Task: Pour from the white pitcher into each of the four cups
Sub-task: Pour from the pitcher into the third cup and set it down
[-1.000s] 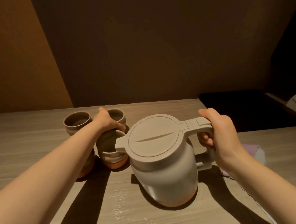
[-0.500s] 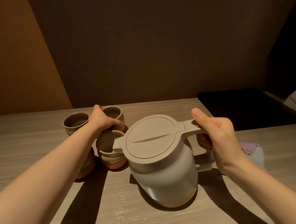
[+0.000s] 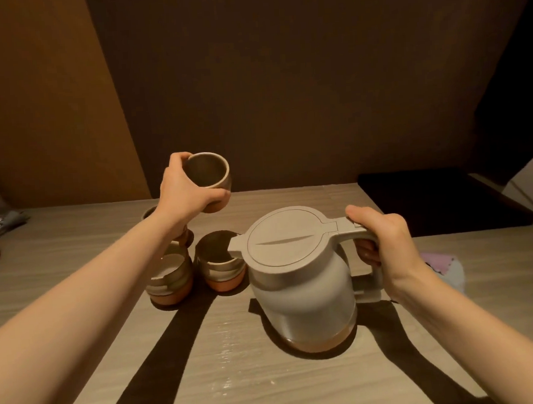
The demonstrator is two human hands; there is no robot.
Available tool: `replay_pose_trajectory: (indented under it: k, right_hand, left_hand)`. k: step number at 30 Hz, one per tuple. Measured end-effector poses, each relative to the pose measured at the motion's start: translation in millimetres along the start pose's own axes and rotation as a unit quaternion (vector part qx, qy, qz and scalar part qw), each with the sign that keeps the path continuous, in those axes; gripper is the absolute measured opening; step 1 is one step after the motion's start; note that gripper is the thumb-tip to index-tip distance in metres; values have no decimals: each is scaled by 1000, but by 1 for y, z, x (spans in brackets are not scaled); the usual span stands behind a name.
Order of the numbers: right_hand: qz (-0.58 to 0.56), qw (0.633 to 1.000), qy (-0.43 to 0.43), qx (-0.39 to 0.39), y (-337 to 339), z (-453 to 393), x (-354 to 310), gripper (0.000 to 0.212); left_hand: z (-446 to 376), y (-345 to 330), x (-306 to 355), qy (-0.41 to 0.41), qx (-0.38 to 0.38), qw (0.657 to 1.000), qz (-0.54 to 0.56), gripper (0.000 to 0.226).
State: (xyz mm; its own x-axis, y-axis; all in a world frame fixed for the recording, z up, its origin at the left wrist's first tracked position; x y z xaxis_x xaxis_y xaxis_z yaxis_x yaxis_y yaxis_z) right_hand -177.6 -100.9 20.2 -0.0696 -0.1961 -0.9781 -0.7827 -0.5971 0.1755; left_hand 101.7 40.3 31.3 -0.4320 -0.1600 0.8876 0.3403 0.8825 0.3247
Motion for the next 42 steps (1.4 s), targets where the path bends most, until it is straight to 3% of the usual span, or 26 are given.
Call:
replay_pose_trajectory:
  k: [13,25,42]
  right_hand:
    - [-24,998,-29,50,-1,37,-3,44]
    - [-3,1000,-10,19,-7,51,-9,43]
    - [51,996,70,-7,-23,41,-23,47]
  left_hand:
    - [99,43,16,41,-31,995,81,86]
    - [188,52,-21,53,2,994,91,93]
    - [208,49,-49,83,9,991,104,88]
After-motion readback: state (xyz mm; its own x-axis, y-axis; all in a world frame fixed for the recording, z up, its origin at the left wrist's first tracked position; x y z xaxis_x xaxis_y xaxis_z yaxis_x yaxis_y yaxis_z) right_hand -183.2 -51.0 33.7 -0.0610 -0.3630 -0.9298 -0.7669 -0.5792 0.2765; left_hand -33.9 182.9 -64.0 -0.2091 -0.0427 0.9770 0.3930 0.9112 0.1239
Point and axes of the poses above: each hand's wrist, its own z-axis away from the middle knuckle, its own y-axis out of the back of the hand, x = y × z, the point moved 2 cm from there along -z, towards the middle knuckle, and after that the axes turned 9 degrees about z, right-handed, at the moved point
